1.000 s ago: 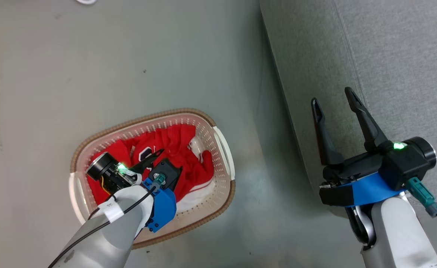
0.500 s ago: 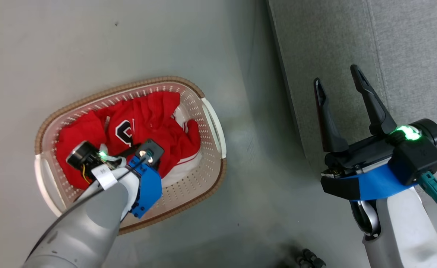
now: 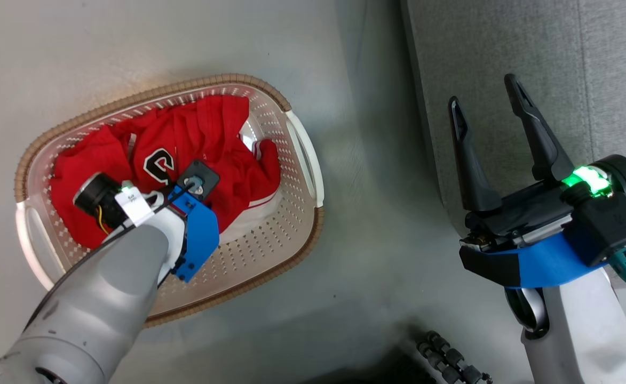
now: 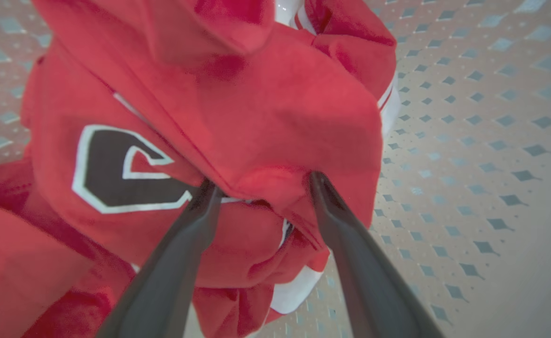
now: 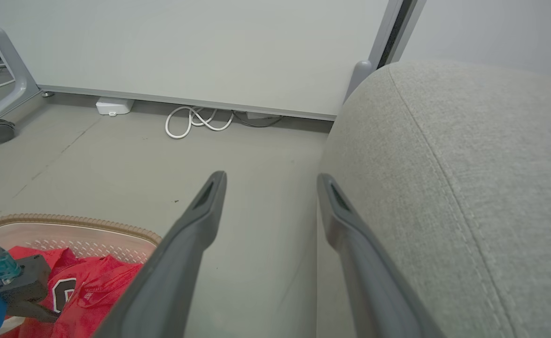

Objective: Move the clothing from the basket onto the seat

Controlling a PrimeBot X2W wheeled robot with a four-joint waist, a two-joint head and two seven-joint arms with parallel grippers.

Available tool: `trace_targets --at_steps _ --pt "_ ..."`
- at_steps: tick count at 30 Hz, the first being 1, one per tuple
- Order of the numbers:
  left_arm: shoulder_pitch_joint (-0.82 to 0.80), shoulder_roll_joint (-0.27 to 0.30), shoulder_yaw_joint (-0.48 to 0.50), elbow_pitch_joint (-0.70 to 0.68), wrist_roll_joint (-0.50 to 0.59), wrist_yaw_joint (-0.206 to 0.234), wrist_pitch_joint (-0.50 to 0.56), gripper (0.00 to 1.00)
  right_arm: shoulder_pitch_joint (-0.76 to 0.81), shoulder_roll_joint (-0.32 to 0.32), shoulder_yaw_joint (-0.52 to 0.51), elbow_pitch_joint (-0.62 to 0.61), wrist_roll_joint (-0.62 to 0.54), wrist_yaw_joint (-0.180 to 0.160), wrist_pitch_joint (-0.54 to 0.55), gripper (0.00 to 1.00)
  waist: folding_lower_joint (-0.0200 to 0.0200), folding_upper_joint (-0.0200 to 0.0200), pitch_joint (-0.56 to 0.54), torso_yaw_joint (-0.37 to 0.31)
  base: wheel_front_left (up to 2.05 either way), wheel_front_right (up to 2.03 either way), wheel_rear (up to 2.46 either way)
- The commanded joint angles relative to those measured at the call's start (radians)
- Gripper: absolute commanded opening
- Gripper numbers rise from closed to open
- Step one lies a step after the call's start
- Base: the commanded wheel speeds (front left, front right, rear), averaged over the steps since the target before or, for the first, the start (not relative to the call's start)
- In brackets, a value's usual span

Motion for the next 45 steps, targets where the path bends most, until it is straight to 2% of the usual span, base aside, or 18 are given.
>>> trace_targets --at_steps 1,15,16,17,18,25,31,45 --pt "-0.029 0.007 -0.008 -0.003 -0.016 -0.001 0.004 1.0 -0.015 -0.005 -0.001 -0.007 0.001 0.0 -0.004 1.0 -0.0001 0.0001 0.02 -0.001 0.0 0.0 0.0" --pt "-0.078 -0.024 -0.051 0.029 -0.143 -0.001 0.018 1.0 -0.006 -0.011 -0.002 -0.038 0.009 0.0 -0.004 1.0 -0.0001 0.0001 0.089 0.005 0.0 0.0 0.0" --pt "-0.08 -0.026 -0.057 0.033 -0.144 -0.001 0.019 0.74 -0.006 -0.011 -0.002 -0.04 0.009 0.0 -0.004 1.0 -0.0001 0.0001 0.091 0.004 0.0 0.0 0.0" --pt "-0.083 -0.027 -0.062 0.037 -0.143 -0.001 0.013 0.3 -0.004 -0.011 -0.003 -0.044 0.008 0.0 -0.004 1.0 -0.0001 0.0001 0.093 0.004 0.0 0.0 0.0" --pt "-0.085 -0.029 -0.067 0.041 -0.143 -0.001 0.011 0.0 -0.003 -0.01 -0.003 -0.047 0.006 0.0 -0.004 1.0 -0.0001 0.0001 0.094 0.005 0.0 0.0 0.0" --pt "-0.083 -0.047 -0.086 0.053 -0.152 -0.001 -0.03 0.0 -0.012 -0.009 -0.007 -0.042 0.003 0.0 -0.004 1.0 -0.0001 0.0001 0.072 0.017 0.0 0.0 0.0" --pt "-0.057 -0.064 -0.097 0.042 -0.167 -0.001 -0.112 0.0 -0.015 -0.018 -0.017 -0.03 0.008 0.0 -0.004 1.0 -0.0001 0.0001 0.01 0.043 0.0 0.0 0.0" --pt "0.088 -0.102 -0.106 0.005 -0.251 -0.001 -0.308 0.0 0.053 -0.039 -0.027 0.041 0.015 0.0 -0.004 1.0 -0.0001 0.0001 -0.257 0.123 0.0 0.0 0.0"
